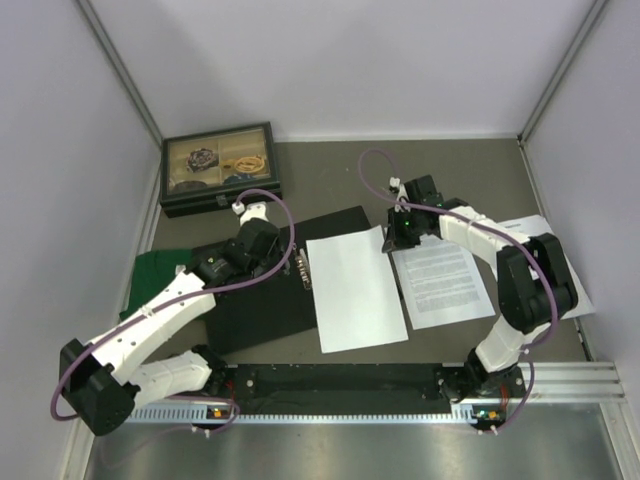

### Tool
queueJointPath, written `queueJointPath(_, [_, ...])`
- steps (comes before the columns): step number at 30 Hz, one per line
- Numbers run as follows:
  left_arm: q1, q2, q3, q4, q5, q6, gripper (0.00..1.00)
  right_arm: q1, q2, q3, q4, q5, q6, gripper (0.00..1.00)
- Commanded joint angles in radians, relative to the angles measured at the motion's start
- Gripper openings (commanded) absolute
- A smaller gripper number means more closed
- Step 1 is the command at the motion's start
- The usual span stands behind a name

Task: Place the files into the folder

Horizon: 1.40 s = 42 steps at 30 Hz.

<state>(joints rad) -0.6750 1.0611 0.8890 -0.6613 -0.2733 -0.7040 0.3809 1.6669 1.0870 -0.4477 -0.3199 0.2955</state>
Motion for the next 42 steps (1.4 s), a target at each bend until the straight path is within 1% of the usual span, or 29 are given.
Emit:
queueJointPath(1, [0.009,-0.03,0.011,-0.001,-0.003,0.015,0.47,-0.036,-0.018,-0.018,0.04,0.054,-0.018,0.0])
queueJointPath(4, [0.009,-0.021,-0.001,0.02,0.016,0.014,0.47,-0.036,-0.013,-0.048,0.086,0.025,-0.009,0.0])
queueJointPath(9, [0.009,0.014,-0.015,0.06,0.052,0.003,0.48,-0.036,0.04,-0.041,0.173,-0.076,0.005,0.0])
queueJointPath(12, [0.009,0.034,-0.009,0.055,0.065,0.005,0.49,-0.036,0.06,-0.039,0.222,-0.102,-0.001,0.0])
queueJointPath(13, [0.009,0.037,-0.009,0.055,0.066,0.005,0.52,-0.036,0.065,-0.036,0.233,-0.102,-0.004,0.0])
queueJointPath(15, [0.009,0.042,-0.018,0.06,0.065,0.005,0.53,-0.036,0.086,-0.016,0.241,-0.108,-0.012,0.0])
queueJointPath(22, [0.008,0.072,-0.048,0.094,0.071,-0.006,0.57,-0.034,0.165,0.066,0.256,-0.137,-0.024,0.0])
queueJointPath(26, [0.009,0.089,-0.051,0.111,0.082,-0.006,0.57,-0.034,0.209,0.129,0.23,-0.127,-0.068,0.0])
queueJointPath(32, [0.009,0.1,-0.051,0.115,0.082,-0.003,0.58,-0.033,0.254,0.211,0.204,-0.179,-0.107,0.0])
queueJointPath(42, [0.009,0.105,-0.041,0.117,0.085,0.008,0.59,-0.007,0.31,0.277,0.188,-0.194,-0.144,0.0])
